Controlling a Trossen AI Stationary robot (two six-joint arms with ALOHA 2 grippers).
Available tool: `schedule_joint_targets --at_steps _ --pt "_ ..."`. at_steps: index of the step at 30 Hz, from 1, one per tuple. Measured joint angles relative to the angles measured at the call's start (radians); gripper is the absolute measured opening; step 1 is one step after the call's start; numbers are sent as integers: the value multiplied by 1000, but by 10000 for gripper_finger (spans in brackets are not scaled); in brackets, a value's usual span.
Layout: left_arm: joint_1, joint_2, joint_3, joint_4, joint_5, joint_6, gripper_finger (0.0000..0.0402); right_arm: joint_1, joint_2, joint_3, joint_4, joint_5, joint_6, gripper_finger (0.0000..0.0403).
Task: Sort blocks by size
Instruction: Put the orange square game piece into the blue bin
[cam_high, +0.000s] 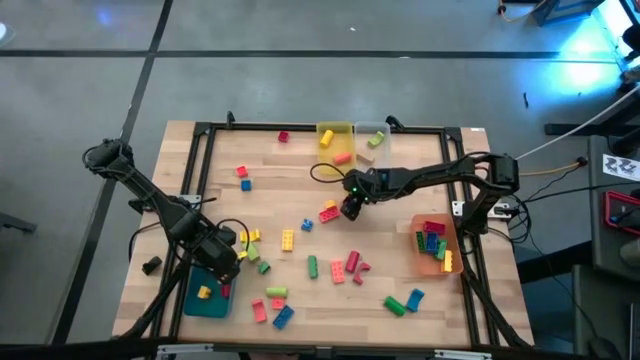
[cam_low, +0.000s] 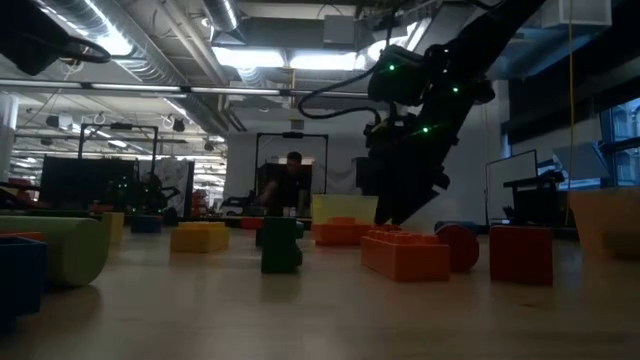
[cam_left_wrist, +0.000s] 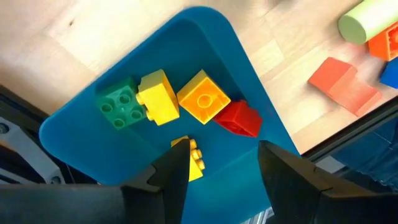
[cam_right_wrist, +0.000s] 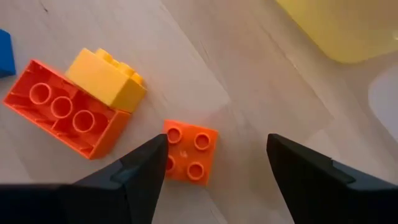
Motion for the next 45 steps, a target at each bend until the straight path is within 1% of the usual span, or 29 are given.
schedule_joint_targets --at_steps 3,10,14,26,30,33,35,40,43,45 --pt "0 0 0 0 -21 0 172 27 0 -9 15 21 1 275" --pt "0 0 0 0 -32 0 172 86 0 -10 19 127 28 275" --pt "0 0 0 0 -34 0 172 107 0 -10 19 129 29 275" --pt "0 -1 0 8 -74 0 172 105 32 -11 -9 131 28 275" --pt "0 -1 0 69 -77 26 172 105 60 -10 4 129 28 275" --pt "0 -1 0 153 -90 64 172 106 71 -7 7 128 29 259" --pt "0 -1 0 211 -125 85 172 106 71 -7 9 121 28 235" --pt "21 -1 0 311 -296 166 172 107 65 2 5 114 -10 149" --pt "50 -1 0 350 -411 256 172 105 58 32 -33 91 -74 144" --pt "74 -1 0 370 -489 349 172 105 46 68 -61 59 -123 144"
